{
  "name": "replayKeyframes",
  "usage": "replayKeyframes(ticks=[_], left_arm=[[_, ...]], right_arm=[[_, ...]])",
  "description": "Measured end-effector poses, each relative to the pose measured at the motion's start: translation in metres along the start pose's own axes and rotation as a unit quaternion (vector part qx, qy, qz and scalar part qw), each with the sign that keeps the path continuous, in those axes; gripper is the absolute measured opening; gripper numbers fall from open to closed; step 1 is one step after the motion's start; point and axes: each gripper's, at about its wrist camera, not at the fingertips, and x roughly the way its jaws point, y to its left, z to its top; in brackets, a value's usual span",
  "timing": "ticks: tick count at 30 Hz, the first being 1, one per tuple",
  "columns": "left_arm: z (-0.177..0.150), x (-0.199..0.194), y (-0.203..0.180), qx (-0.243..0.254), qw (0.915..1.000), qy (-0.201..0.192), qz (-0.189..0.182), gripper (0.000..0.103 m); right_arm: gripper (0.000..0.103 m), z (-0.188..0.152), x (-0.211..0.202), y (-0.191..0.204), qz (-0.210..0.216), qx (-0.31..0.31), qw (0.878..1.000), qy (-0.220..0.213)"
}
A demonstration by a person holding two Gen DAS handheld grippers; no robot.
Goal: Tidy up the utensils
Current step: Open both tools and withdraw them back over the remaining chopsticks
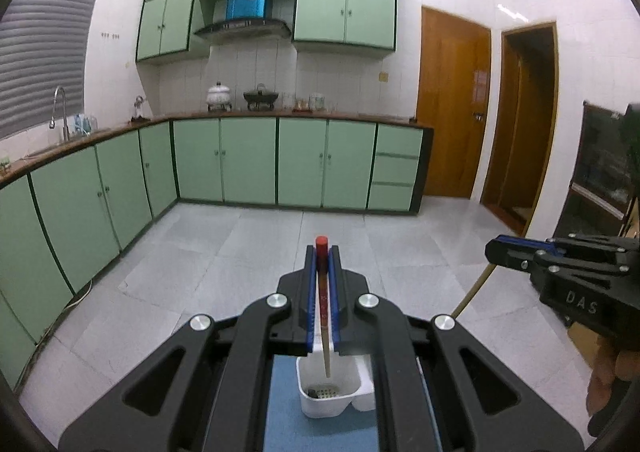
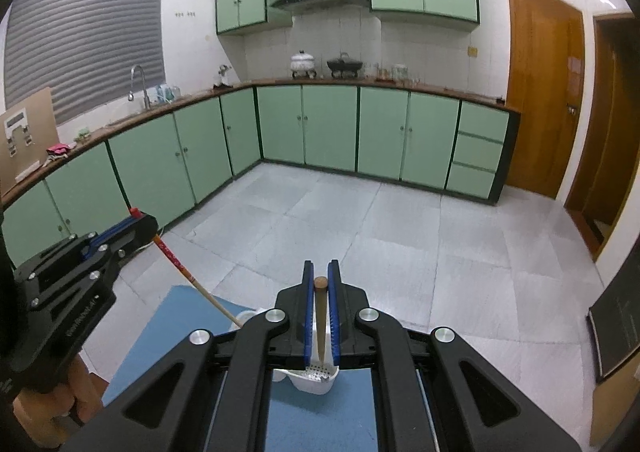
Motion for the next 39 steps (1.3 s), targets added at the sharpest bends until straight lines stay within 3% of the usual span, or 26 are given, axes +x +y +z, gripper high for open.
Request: replayKeyframes(ticks=[5, 10, 16, 21, 23, 25, 27, 34, 39], left_arm=[[-0.027, 0.021, 0.005, 0.000, 0.9996, 0.028, 0.000, 0.005], [-0.035, 0.019, 0.008, 0.005, 0.9992, 0.039, 0.000, 0.008], [-0.027, -0.023, 0.014, 0.005, 0.9998, 0.018, 0.003, 0.037], [-0.039, -0.081, 0.020, 0.018, 0.9997, 0.006, 0.018, 0.051], [-0.054, -0.106, 0.023, 0.016, 0.9996, 0.013, 0.018, 0.063], [-0.074, -0.132, 0.025, 0.012, 0.9995, 0.022, 0.018, 0.067], [-0.099, -0.160, 0.028, 0.006, 0.9994, 0.029, 0.021, 0.072], [-0.198, -0.239, 0.033, -0.013, 0.9979, 0.058, 0.028, 0.079], [-0.270, -0.281, 0.026, -0.009, 0.9967, 0.073, 0.034, 0.080]], right_arm=[[0.007, -0.019, 0.027, -0.008, 0.006, 0.008, 1.000, 0.025], [0.017, -0.026, 0.023, -0.014, 0.005, 0.019, 1.000, 0.023], [0.023, -0.030, -0.023, -0.019, 0.010, 0.027, 1.000, -0.006], [0.033, -0.055, -0.079, -0.013, 0.005, 0.013, 0.999, -0.039], [0.039, -0.075, -0.101, -0.007, 0.006, 0.008, 0.999, -0.048], [0.056, -0.104, -0.126, 0.000, 0.004, 0.003, 0.998, -0.058], [0.066, -0.139, -0.150, 0.009, -0.005, -0.003, 0.998, -0.067], [0.070, -0.280, -0.202, 0.044, -0.014, -0.030, 0.999, -0.039], [0.070, -0.356, -0.211, 0.058, -0.023, -0.009, 1.000, -0.013]])
